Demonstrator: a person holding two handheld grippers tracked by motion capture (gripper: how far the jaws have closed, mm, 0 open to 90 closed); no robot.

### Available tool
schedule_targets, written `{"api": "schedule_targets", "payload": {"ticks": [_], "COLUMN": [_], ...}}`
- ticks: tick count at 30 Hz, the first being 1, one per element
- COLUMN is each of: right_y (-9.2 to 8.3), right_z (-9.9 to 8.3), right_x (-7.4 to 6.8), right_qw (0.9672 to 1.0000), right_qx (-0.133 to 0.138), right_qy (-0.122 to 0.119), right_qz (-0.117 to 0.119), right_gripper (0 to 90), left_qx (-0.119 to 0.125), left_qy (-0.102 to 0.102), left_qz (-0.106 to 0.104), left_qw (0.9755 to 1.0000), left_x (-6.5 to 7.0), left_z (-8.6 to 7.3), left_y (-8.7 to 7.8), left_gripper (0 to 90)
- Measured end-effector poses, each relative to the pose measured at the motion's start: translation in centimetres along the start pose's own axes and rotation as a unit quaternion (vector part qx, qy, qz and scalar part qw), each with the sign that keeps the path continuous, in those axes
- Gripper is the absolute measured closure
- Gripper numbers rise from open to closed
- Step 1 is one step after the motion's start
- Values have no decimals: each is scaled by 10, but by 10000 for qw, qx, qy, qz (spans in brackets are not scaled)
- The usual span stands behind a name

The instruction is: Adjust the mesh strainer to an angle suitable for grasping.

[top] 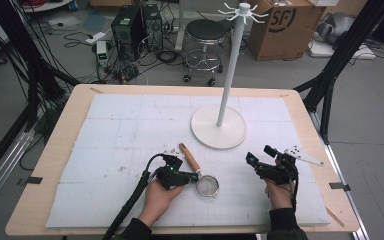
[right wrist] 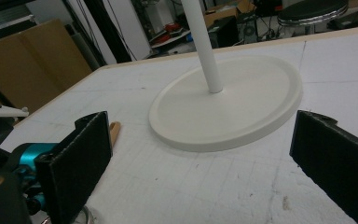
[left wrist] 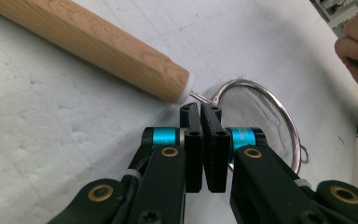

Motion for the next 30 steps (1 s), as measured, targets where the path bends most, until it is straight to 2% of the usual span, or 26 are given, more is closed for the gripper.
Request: {"api": "schedule_targets", "payload": {"ticks": [3, 6, 11, 13, 15, 19, 24, 25, 27, 30], "right_y": [1, 2, 4, 4, 5, 6, 8, 8, 8, 9], "right_z": [0, -1, -1, -2, -2, -3, -4, -4, -4, -4], "right_x": [1, 0, -1, -2, -2, -3, -4, -4, -4, -5], "right_qw": [10000, 10000, 9999, 9999, 9998, 9997, 9995, 9995, 9994, 9993], "right_qx": [-10, -56, -89, -123, -120, -184, -229, -229, -239, -261], "right_qy": [-24, -28, -77, -64, -112, -145, -204, -204, -215, -232], "right_qz": [-13, -21, -46, -46, -56, -70, -90, -90, -97, -106], "right_gripper": [47, 47, 47, 48, 48, 48, 48, 48, 48, 48], "left_qx": [17, 166, 404, 460, 548, 709, 798, 853, 991, 1036], "left_qy": [34, 7, -1, 102, 190, 243, 292, 333, 402, 419], "left_qz": [49, -58, -28, -107, -117, -150, -123, -139, -218, -226], "left_qw": [10000, 9998, 9992, 9988, 9982, 9971, 9963, 9957, 9940, 9935], "left_x": [-1, -6, -13, -16, -19, -21, -25, -26, -27, -29], "left_z": [-5, -10, -16, -19, -21, -22, -24, -25, -25, -26], "left_y": [-5, -15, -30, -35, -41, -50, -62, -64, -69, -74], "left_gripper": [878, 865, 660, 555, 499, 387, 338, 338, 276, 273]}}
Point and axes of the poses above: each handheld gripper's, and its own axes: y roughly forward along the jaws, z roughly out of its top, x roughly to its right, the point moved 2 cm from there along y, roughly forward along the jaws, and after that the axes turned 8 degrees about -x, right-handed, at the moved point
